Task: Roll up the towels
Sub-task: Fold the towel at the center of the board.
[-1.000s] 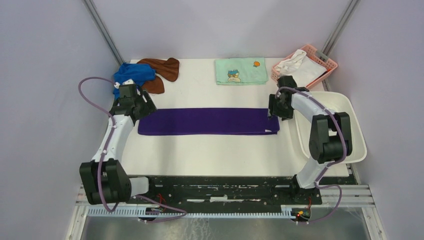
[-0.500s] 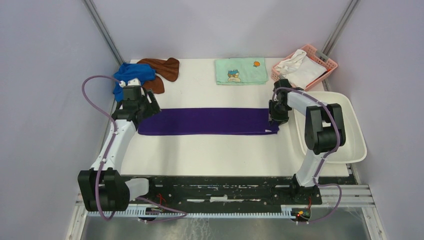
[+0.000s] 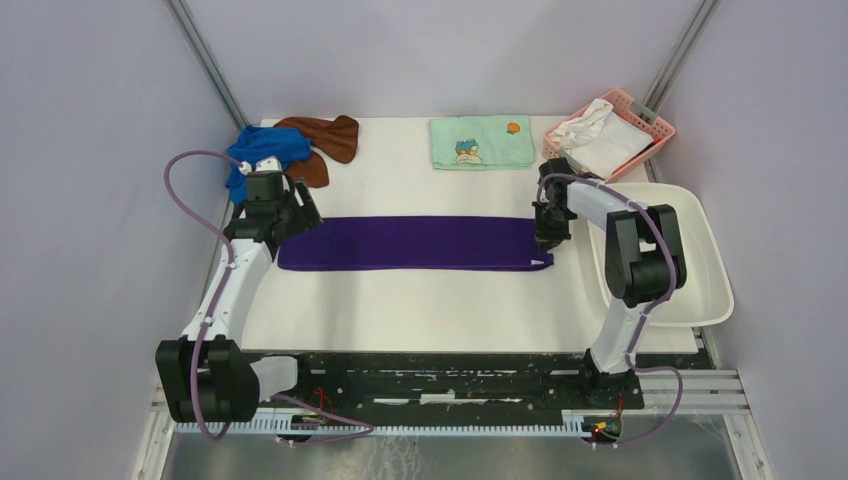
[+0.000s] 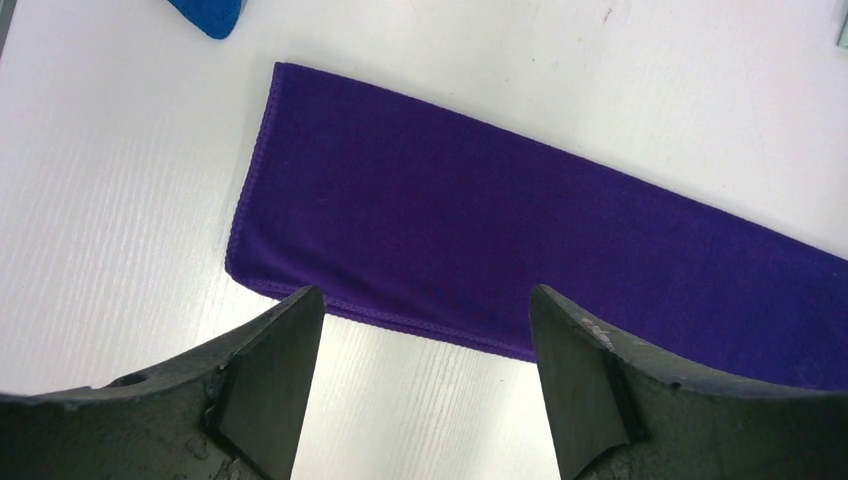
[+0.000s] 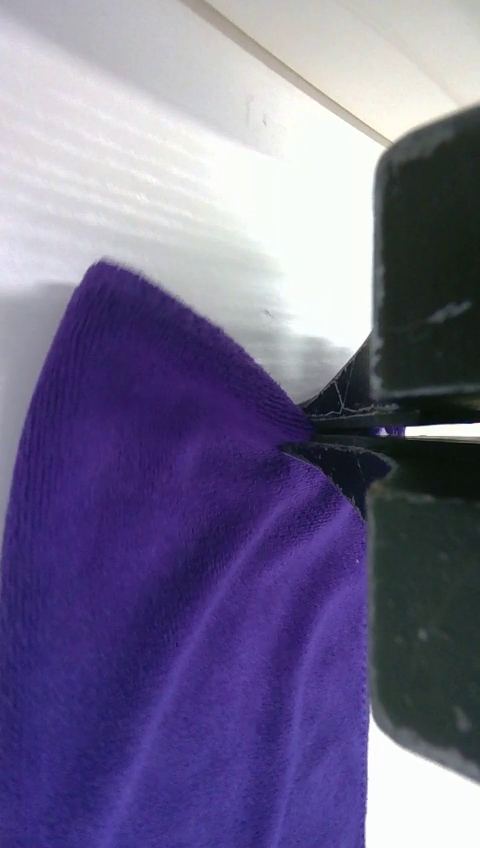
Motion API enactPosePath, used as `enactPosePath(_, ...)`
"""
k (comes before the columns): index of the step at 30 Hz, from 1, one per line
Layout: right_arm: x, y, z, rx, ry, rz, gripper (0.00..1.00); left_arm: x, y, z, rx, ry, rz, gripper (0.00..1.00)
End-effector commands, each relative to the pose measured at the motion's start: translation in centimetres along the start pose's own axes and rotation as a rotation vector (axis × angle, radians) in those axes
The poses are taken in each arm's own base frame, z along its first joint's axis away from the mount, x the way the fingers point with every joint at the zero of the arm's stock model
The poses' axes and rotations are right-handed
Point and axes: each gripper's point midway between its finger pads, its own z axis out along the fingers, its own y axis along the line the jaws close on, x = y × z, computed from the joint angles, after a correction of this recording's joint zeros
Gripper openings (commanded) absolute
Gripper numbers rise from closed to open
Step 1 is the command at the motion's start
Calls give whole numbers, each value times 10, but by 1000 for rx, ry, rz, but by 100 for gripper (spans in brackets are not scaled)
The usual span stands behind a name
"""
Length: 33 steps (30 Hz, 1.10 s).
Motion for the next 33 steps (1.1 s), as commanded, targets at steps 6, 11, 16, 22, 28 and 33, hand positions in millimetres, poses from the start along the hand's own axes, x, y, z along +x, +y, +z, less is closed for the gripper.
enactPosePath(6,-25,-17,-76,241,-152,-99,1,-9,-1,4,-3,-35,15,82)
enactPosePath(11,-46,-65,-135,530,-274,-101,0,-3,-9,9,28,15,-1,82)
enactPosePath(16,-66,-104,-183,749,-343,-73,0,-1,-19,8,75,40,-17,82)
enactPosePath(22,-83,-121,-212,854,-395,-57,0,23,-33,11,162,127,-48,82)
enactPosePath(28,-89,-31,-192,443,-422,-207,1,50,-43,19,226,219,-91,82)
enactPosePath(33,-73,67,-175,20,-382,-266,1,62,-47,28,243,273,-103,81)
